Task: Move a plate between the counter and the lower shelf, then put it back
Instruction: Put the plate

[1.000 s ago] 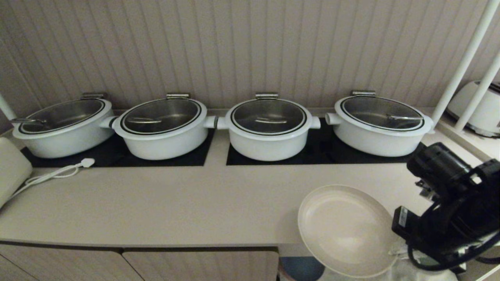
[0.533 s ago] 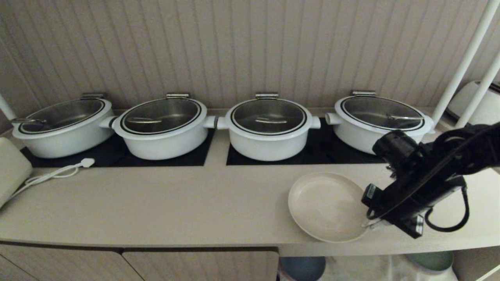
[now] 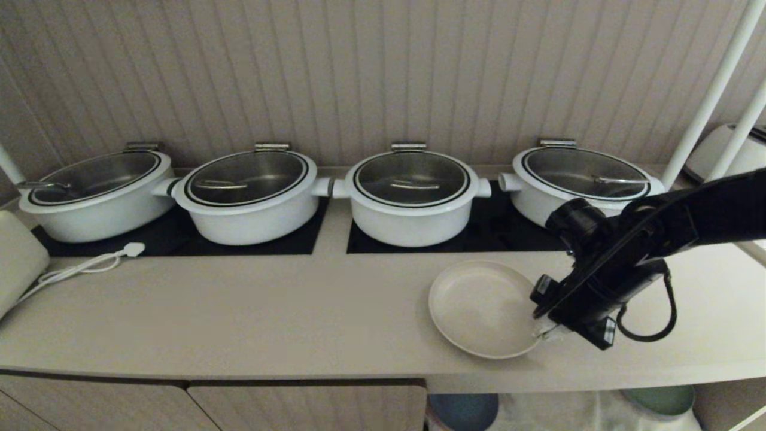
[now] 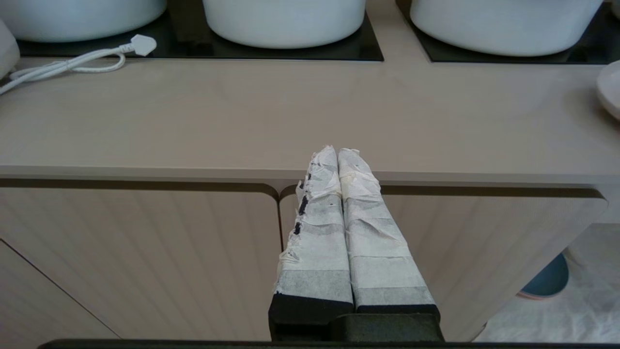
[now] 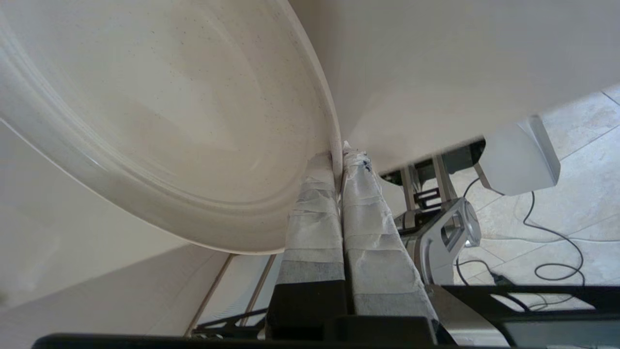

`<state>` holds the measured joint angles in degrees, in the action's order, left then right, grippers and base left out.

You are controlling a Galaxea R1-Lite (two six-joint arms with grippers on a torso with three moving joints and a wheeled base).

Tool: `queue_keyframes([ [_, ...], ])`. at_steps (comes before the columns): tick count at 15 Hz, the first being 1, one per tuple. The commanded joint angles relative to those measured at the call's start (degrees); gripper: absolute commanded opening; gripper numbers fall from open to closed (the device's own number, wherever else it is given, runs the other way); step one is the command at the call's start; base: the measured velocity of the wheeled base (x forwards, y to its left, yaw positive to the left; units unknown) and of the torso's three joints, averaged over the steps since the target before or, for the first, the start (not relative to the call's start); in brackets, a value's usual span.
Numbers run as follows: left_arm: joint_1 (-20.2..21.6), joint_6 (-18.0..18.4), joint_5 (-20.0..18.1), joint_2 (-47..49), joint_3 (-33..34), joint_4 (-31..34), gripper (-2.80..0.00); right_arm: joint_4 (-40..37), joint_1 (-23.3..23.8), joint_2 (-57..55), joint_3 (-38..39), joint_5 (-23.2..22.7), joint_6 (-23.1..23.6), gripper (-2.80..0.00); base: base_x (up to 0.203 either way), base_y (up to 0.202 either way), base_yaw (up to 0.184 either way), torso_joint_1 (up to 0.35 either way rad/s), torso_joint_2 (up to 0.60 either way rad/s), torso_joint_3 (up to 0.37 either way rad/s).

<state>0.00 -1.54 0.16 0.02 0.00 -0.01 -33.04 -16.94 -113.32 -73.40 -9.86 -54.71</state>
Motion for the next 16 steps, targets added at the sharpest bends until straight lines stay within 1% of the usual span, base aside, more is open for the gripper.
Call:
queue_keyframes([
  [1,0.0,-0.05,0.02,-0.02,0.0,-0.01,-2.8,-0.18,-0.03,-1.75,-1.15,-0.07,-0.31,-2.8,0.0,0.0,0.0,0.0,0.0,0.0],
  [6,0.0,-0.05,0.02,-0.02,0.0,-0.08,-2.8,-0.18,-0.24,-4.44,-4.37,-0.07,-1.21,-2.8,0.0,0.0,0.0,0.0,0.0,0.0],
  [12,0.0,-0.05,0.02,-0.02,0.0,-0.07,-2.8,-0.18,-1.28,-6.51,-5.93,-0.07,-1.39,-2.8,0.0,0.0,0.0,0.0,0.0,0.0],
  [16,0.0,-0.05,0.02,-0.02,0.0,0.01,-2.8,-0.45,-1.95,-7.27,-7.81,-0.07,-2.51,-2.8,0.0,0.0,0.0,0.0,0.0,0.0],
])
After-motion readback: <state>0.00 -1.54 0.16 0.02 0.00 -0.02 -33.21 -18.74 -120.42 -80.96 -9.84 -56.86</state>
